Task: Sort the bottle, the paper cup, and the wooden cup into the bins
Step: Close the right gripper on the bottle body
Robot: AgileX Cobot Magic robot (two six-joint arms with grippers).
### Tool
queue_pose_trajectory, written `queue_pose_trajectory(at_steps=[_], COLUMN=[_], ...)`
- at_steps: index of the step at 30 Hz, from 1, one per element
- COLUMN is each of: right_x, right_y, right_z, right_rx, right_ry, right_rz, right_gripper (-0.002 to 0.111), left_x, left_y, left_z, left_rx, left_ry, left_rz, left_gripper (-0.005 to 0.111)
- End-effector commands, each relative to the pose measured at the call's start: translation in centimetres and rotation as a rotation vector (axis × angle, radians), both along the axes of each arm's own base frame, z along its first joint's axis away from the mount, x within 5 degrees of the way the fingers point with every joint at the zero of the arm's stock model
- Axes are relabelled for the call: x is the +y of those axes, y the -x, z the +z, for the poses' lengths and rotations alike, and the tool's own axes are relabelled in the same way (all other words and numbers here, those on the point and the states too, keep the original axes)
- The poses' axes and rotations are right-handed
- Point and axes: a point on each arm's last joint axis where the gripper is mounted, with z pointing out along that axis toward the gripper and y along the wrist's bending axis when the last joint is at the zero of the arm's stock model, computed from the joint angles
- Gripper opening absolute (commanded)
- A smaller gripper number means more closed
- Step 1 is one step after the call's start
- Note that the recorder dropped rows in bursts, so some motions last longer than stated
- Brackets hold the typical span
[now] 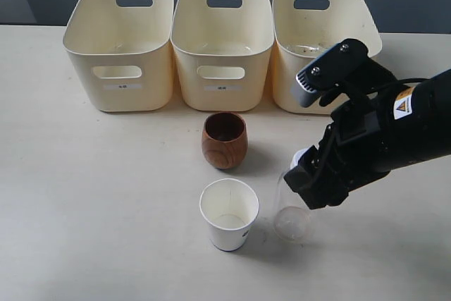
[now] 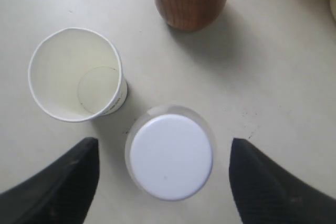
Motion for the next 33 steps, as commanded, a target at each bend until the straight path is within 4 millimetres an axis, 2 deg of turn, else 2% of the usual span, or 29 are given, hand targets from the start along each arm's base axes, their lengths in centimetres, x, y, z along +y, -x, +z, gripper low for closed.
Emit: queue_pose_trajectory(at_steps=[1, 7, 25, 28, 33], right_x=[0.1, 0.5, 0.5, 0.5, 0.5], right_y=[-0.2, -0.9, -0.9, -0.9, -0.7], right_z=[-0.1, -1.4, -1.5, -1.5, -1.5], right_rx=[-0.001, 0.036, 0.042, 0.044, 0.042], right_ry=[0.012, 0.029, 0.030, 0.031, 0.043], right_rz=[0.005, -0.003, -0.005, -0.005, 0.020], right_gripper=[0.066, 0.066, 0.065, 0.050, 0.005], left_x=[0.0, 0.0, 0.0, 0.0, 0.0], left_y=[0.0, 0.0, 0.0, 0.0, 0.0], left_z=[0.0, 0.0, 0.0, 0.0, 0.0], left_rx=[-0.002, -0.002, -0.002, -0.002, -0.002], left_ry=[0.002, 0.002, 0.002, 0.002, 0.002], left_rz=[-0.003, -0.003, -0.003, -0.003, -0.003], left_gripper=[0.000, 0.000, 0.000, 0.000, 0.000])
